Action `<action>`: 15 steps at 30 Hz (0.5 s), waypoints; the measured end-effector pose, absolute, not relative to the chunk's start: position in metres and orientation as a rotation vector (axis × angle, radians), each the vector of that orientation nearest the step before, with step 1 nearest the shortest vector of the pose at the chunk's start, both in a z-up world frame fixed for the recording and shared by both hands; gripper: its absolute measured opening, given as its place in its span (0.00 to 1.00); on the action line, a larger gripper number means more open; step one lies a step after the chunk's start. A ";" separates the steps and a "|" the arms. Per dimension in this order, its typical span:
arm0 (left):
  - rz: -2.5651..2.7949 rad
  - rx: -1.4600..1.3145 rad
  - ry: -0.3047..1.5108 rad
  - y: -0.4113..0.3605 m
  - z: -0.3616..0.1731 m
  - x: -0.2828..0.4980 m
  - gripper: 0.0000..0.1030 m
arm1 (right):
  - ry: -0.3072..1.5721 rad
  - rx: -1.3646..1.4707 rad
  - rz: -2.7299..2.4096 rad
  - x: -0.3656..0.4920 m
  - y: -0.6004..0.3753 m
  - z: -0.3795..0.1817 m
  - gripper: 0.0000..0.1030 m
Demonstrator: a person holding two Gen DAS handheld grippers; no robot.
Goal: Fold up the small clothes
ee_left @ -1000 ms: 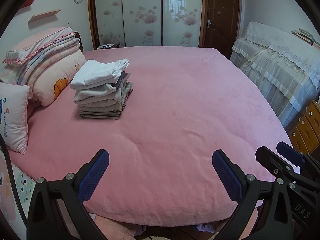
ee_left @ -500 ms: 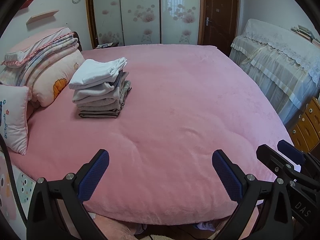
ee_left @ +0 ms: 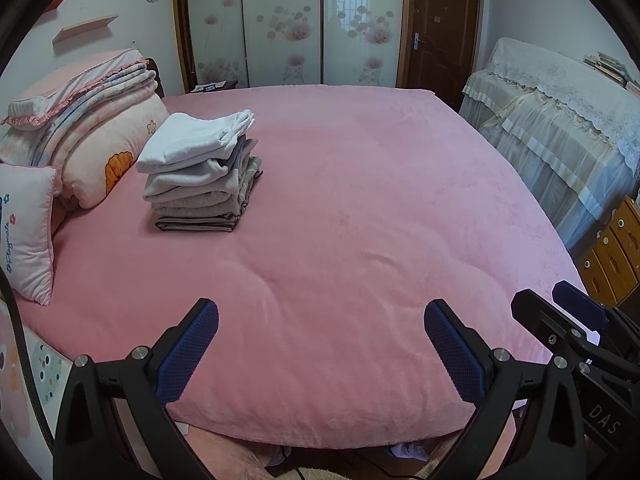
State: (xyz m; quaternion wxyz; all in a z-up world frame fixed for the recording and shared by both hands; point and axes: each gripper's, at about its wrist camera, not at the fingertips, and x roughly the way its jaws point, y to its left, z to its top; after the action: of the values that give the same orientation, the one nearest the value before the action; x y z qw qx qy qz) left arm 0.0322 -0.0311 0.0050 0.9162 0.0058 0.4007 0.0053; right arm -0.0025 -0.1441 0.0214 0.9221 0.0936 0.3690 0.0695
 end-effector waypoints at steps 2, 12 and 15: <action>0.010 0.011 0.827 -0.031 0.005 0.032 0.99 | 0.758 0.192 0.142 -0.003 -0.144 0.021 0.66; 0.012 0.007 0.830 -0.032 0.003 0.031 0.99 | 0.758 0.192 0.142 -0.002 -0.144 0.022 0.66; 0.010 0.003 0.832 -0.033 0.003 0.030 0.99 | 0.758 0.191 0.142 -0.002 -0.144 0.022 0.66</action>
State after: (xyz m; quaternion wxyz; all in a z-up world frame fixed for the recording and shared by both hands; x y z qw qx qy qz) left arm 0.0304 -0.0327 0.0025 0.9147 0.0016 0.4041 0.0050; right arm -0.0025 -0.1444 0.0215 0.9222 0.0932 0.3689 0.0692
